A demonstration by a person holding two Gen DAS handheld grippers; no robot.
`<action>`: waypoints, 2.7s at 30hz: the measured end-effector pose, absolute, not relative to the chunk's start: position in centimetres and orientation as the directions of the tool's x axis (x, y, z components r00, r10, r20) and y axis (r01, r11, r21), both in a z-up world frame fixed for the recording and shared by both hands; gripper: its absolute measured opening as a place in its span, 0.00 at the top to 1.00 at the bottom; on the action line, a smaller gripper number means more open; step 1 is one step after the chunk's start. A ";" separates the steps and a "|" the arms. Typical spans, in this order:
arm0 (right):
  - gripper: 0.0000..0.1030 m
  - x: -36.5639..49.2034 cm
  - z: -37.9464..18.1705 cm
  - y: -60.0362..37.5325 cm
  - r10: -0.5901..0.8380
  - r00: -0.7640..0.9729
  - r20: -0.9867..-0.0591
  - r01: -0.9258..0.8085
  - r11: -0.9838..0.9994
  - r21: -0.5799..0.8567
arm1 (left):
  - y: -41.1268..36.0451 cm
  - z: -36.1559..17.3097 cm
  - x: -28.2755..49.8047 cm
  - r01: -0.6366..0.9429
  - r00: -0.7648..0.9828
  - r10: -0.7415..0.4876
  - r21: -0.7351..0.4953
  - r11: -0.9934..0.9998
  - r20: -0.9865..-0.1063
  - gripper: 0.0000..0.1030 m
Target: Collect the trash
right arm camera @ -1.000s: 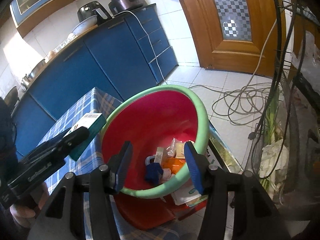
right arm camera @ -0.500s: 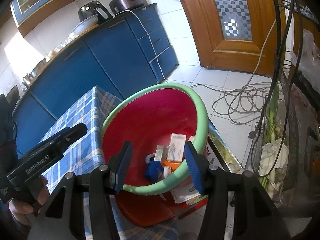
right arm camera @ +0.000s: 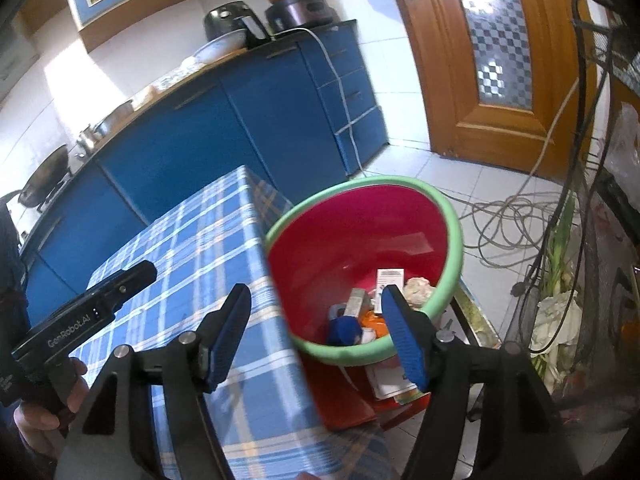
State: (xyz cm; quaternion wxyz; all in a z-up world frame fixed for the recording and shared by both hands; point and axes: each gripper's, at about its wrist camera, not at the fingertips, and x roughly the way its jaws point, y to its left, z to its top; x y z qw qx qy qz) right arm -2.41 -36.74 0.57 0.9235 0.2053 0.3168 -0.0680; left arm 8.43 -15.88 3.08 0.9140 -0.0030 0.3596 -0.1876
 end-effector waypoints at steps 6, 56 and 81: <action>0.21 -3.3 1.7 -33.8 -0.005 0.795 -0.607 0.233 0.926 0.298 | -11.8 4.2 5.9 0.255 0.720 -0.280 -0.133 0.958 -0.635 0.28; 0.06 -7.5 3.0 -26.1 -0.006 0.797 -0.604 0.167 0.964 0.210 | -4.2 5.2 -0.8 0.052 0.762 -0.113 -0.114 0.992 -0.638 0.27; 0.05 -7.5 3.0 -26.0 -0.007 0.796 -0.605 0.166 0.964 0.207 | -4.1 5.2 -0.8 0.053 0.762 -0.114 -0.114 0.992 -0.638 0.27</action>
